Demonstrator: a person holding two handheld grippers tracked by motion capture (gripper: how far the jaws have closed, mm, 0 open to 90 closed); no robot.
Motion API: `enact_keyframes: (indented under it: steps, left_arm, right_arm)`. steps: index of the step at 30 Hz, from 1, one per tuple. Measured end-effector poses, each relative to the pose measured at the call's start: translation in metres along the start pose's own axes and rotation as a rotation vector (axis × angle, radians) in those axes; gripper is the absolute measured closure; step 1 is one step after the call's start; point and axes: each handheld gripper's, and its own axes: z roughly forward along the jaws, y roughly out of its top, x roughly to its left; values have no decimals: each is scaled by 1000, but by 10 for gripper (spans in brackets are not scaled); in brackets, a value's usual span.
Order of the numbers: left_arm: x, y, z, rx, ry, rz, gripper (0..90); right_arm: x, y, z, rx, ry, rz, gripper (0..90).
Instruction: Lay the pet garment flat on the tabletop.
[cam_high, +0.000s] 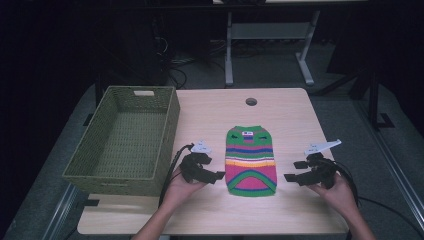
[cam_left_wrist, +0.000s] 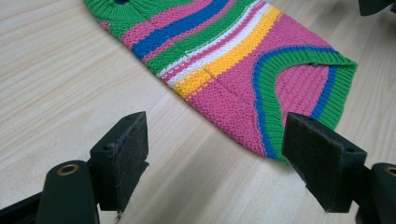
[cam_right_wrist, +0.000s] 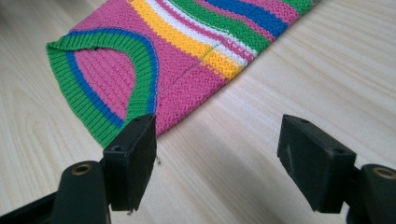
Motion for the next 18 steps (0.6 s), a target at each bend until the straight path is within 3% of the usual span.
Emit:
enact_keyframes:
  steps: [18]
  left_arm:
    - [-6, -17, -11, 2, 1, 2, 211]
  right_arm:
    - [1, -25, -12, -31, 5, 18, 268]
